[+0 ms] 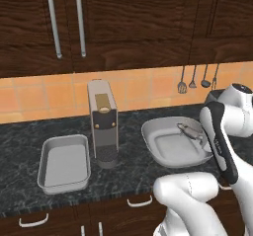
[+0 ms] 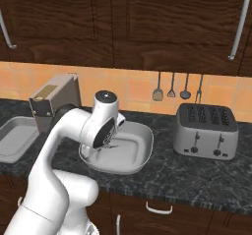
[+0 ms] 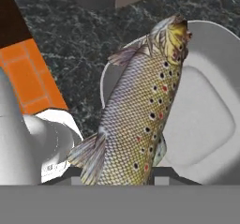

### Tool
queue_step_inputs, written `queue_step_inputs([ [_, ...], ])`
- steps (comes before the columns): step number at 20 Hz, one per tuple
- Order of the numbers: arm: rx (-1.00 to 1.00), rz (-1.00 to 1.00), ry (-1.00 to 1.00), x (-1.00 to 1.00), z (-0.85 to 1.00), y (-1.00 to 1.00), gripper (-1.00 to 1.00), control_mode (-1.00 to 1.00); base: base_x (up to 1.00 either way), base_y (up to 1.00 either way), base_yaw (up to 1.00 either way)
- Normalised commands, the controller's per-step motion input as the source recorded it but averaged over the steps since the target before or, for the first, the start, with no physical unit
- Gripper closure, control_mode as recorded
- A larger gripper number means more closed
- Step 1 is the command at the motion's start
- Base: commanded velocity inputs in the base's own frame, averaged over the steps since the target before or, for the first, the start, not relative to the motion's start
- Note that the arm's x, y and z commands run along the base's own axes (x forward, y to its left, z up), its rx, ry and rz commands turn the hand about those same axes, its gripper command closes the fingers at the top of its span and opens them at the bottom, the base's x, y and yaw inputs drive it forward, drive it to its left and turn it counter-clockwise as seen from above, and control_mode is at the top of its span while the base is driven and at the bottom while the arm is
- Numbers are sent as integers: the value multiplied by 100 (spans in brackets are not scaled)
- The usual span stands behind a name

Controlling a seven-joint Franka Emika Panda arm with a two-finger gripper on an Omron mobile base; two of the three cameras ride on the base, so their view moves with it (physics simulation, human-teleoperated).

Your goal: Place one tomato and one fish in each tupperware on the nearby counter, to pack two identical lunches.

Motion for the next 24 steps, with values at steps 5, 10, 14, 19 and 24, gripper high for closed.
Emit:
queue_step_inputs([
  [5, -3, 4, 7, 26, -35, -5, 100, -100, 0, 0, 0],
  [10, -2, 3, 6, 33, -34, 0, 100, -100, 0, 0, 0],
  [14, -3, 4, 1, 36, -42, 0, 100, -100, 0, 0, 0],
  [19, -3, 4, 1, 40, -42, 0, 100, -100, 0, 0, 0],
  [24, -1, 4, 0, 41, -33, 0, 100, -100, 0, 0, 0],
])
